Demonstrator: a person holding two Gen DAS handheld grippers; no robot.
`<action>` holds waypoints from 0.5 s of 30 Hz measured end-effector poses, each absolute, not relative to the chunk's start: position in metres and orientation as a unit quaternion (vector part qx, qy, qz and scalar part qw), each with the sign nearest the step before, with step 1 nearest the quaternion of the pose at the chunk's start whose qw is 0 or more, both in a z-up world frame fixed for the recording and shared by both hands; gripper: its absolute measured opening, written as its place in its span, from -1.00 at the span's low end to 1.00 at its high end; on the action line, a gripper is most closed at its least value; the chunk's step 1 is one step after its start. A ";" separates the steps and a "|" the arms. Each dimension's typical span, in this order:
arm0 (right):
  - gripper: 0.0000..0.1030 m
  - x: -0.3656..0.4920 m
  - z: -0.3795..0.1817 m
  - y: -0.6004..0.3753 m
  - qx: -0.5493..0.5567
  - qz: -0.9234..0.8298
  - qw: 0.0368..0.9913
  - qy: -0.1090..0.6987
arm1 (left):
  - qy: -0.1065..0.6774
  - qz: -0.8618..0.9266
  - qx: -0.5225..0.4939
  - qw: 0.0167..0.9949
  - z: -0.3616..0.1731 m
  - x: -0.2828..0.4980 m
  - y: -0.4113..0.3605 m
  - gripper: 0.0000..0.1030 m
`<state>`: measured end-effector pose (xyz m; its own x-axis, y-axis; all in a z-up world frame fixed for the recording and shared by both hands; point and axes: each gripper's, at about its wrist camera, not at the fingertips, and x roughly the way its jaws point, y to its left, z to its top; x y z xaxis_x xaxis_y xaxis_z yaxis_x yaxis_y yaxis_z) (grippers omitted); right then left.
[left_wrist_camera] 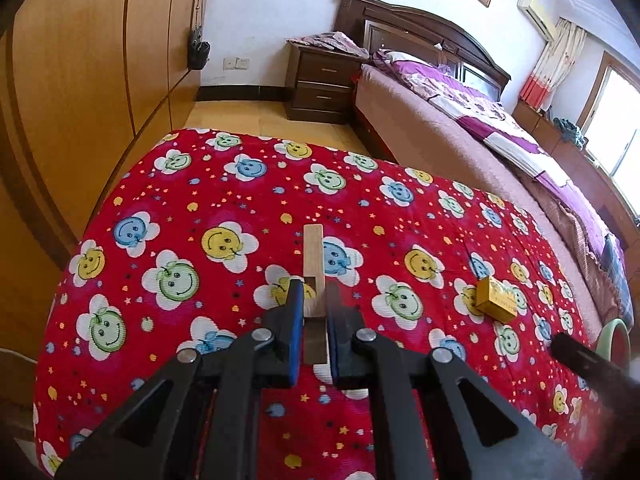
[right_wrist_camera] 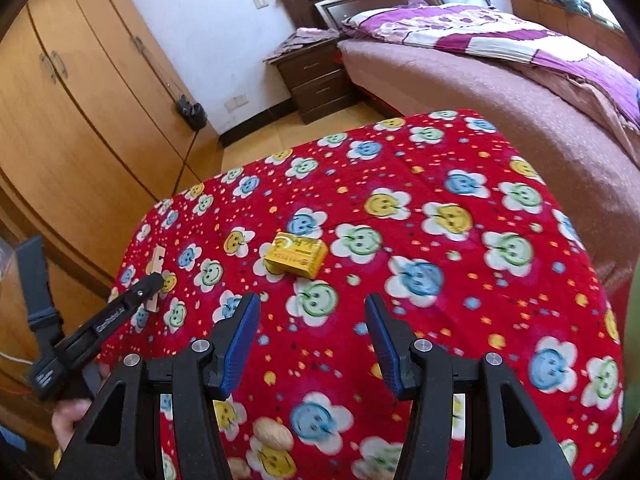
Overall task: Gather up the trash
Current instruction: 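Lower the right tool onto the small yellow box and close it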
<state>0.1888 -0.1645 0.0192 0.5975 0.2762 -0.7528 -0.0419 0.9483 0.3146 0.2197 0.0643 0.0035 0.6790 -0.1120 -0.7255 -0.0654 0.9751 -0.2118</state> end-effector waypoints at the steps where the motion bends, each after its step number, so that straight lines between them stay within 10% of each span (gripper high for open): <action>1: 0.08 0.192 0.017 -0.161 0.130 0.089 0.883 0.441 | 0.399 -0.013 -0.111 0.910 0.004 0.220 0.064 -0.81; 15: 0.08 0.232 -0.004 -0.125 0.114 0.044 0.889 0.441 | 0.399 -0.017 -0.116 0.910 -0.003 0.221 0.066 -0.81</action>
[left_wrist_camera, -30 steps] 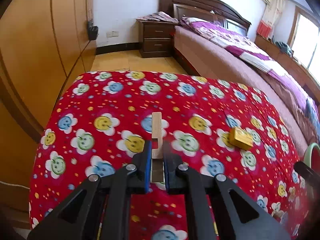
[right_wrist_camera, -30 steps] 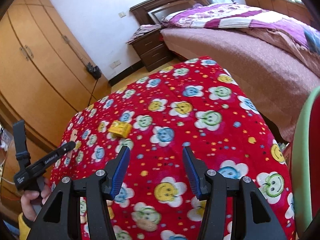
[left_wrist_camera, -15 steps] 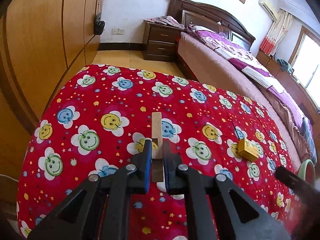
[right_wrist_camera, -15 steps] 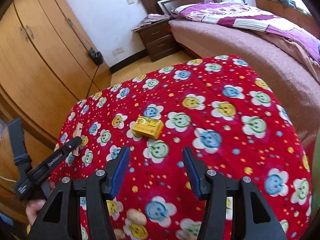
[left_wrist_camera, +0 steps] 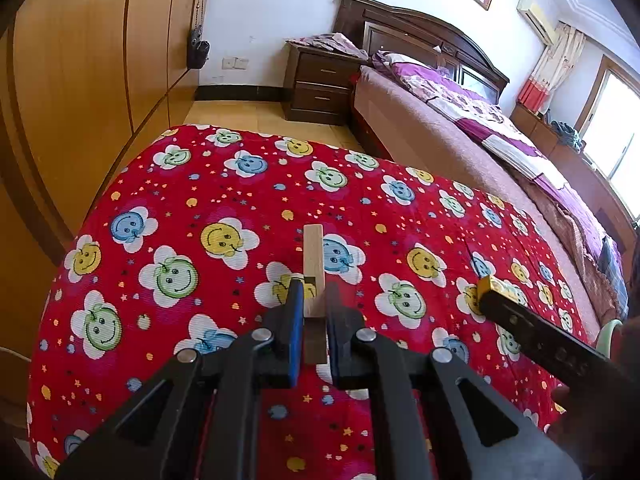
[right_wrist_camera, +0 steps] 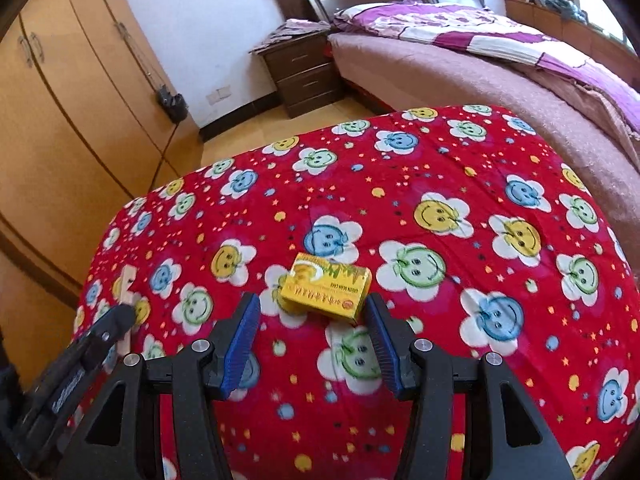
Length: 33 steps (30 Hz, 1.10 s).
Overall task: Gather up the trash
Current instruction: 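Lower the right tool onto the small yellow box and close it, then carry the wooden stick and yellow box over the red bucket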
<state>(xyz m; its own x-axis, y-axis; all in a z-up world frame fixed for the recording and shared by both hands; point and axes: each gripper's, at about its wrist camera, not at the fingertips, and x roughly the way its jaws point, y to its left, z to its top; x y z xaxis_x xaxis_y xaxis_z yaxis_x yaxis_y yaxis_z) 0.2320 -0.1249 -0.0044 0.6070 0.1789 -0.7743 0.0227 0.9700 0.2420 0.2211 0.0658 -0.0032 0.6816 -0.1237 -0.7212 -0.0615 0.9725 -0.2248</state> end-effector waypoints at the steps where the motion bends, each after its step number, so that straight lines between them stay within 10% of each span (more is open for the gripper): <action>1: 0.08 0.233 -0.005 -0.124 0.113 0.040 0.890 0.440 | 0.399 -0.018 -0.116 0.910 -0.003 0.221 0.066 -0.81; 33: -0.16 0.133 0.049 -0.169 0.113 0.067 0.909 0.395 | 0.372 -0.051 -0.110 0.920 0.020 0.202 0.052 -0.81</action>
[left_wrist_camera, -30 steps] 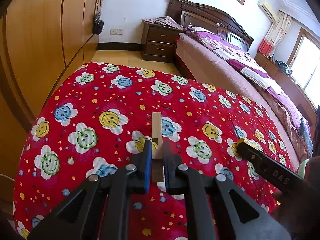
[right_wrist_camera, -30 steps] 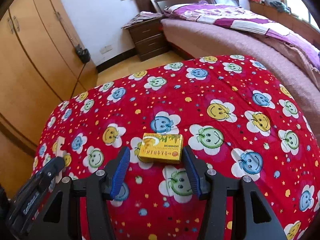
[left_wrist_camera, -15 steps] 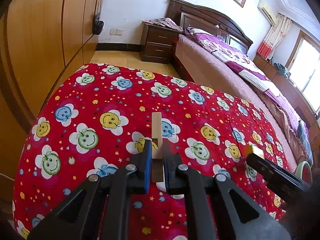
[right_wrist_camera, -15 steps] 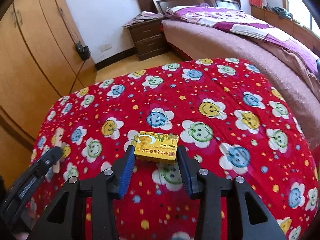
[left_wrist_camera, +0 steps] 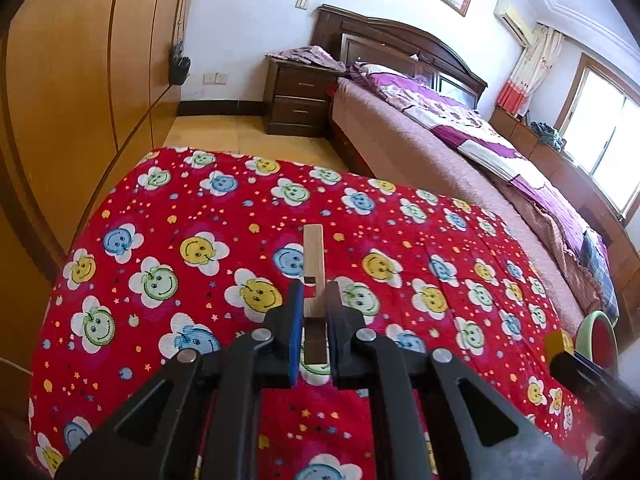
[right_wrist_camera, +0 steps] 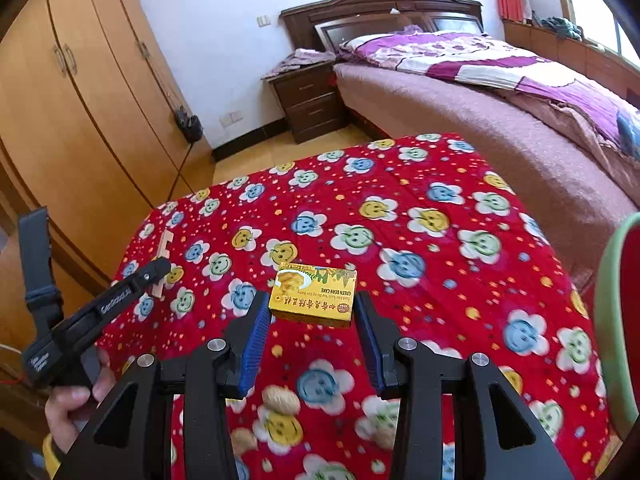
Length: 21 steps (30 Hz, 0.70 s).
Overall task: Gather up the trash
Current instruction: 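Carry the wooden stick and yellow box over the red bucket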
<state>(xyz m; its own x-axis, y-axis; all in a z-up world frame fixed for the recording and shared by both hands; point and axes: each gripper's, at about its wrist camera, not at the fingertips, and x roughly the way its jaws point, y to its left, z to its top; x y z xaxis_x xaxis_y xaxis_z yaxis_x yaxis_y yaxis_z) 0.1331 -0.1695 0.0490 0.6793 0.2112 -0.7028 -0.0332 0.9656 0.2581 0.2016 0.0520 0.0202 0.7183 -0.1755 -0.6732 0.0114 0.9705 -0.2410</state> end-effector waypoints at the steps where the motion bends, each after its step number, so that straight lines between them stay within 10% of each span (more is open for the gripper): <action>1: -0.16 0.129 0.051 -0.172 0.114 0.067 0.911 0.392 | 0.371 -0.052 -0.109 0.921 0.022 0.198 0.052 -0.81; 21: -0.16 0.050 0.080 -0.229 0.163 0.063 0.925 0.336 | 0.363 -0.115 -0.112 0.918 0.071 0.130 0.006 -0.81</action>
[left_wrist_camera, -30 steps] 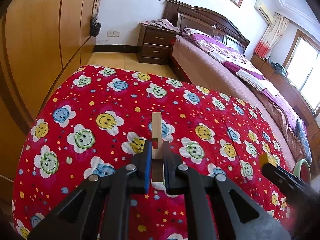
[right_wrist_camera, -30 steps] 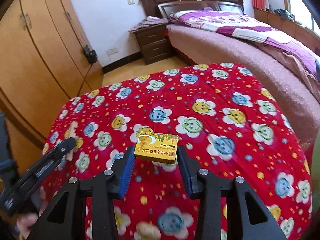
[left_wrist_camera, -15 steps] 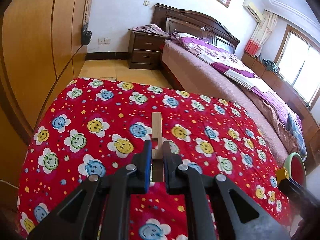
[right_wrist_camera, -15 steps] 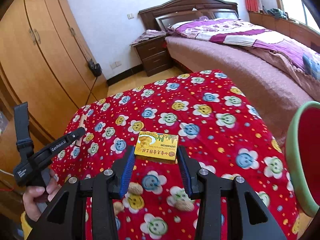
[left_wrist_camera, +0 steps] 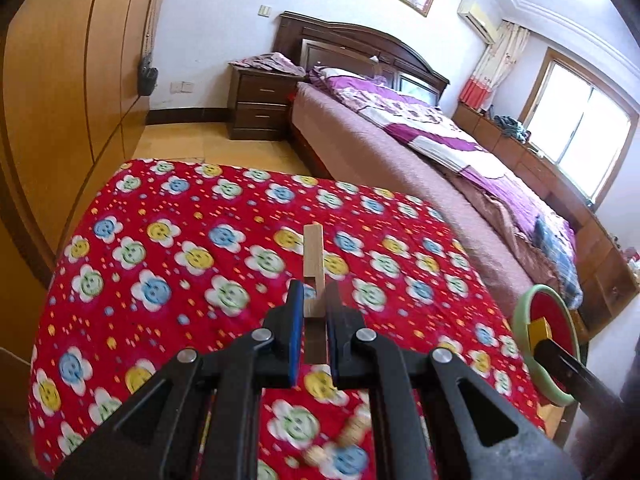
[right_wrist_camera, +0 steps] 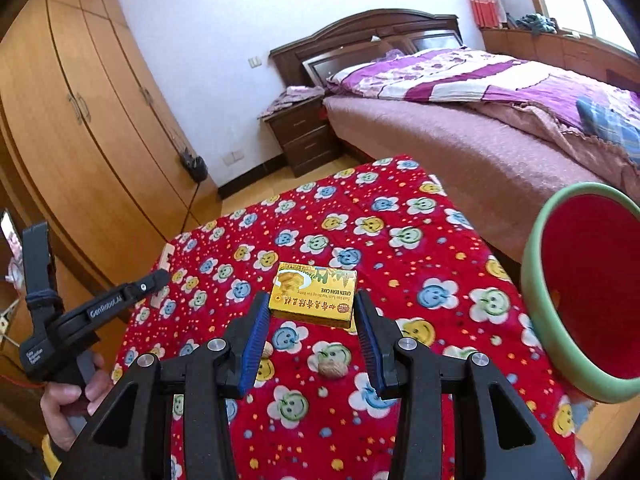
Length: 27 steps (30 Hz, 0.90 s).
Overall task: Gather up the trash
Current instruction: 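Carry the wooden stick and yellow box over the red bucket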
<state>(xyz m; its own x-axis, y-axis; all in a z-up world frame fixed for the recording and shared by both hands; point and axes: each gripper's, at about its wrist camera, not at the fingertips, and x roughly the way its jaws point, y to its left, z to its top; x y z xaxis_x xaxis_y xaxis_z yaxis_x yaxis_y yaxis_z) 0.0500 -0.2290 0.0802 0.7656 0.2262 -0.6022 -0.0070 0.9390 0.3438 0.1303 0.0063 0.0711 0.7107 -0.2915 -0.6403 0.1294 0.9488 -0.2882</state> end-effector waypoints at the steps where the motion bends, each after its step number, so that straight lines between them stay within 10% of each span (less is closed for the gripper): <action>1: -0.16 0.046 0.082 -0.231 0.165 0.062 0.926 0.334 | 0.363 -0.117 -0.112 0.918 0.072 0.128 0.004 -0.81; 27: -0.16 -0.027 0.093 -0.324 0.226 0.017 0.934 0.277 | 0.371 -0.218 -0.083 0.899 0.089 0.068 -0.100 -0.81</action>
<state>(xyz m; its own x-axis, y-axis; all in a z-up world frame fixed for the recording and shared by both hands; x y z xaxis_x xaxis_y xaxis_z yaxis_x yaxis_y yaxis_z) -0.0271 -0.3240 0.0932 0.8456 0.1573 -0.5101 0.0930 0.8975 0.4310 0.0685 -0.1005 0.0889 0.6298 -0.4533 -0.6308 0.3302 0.8913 -0.3108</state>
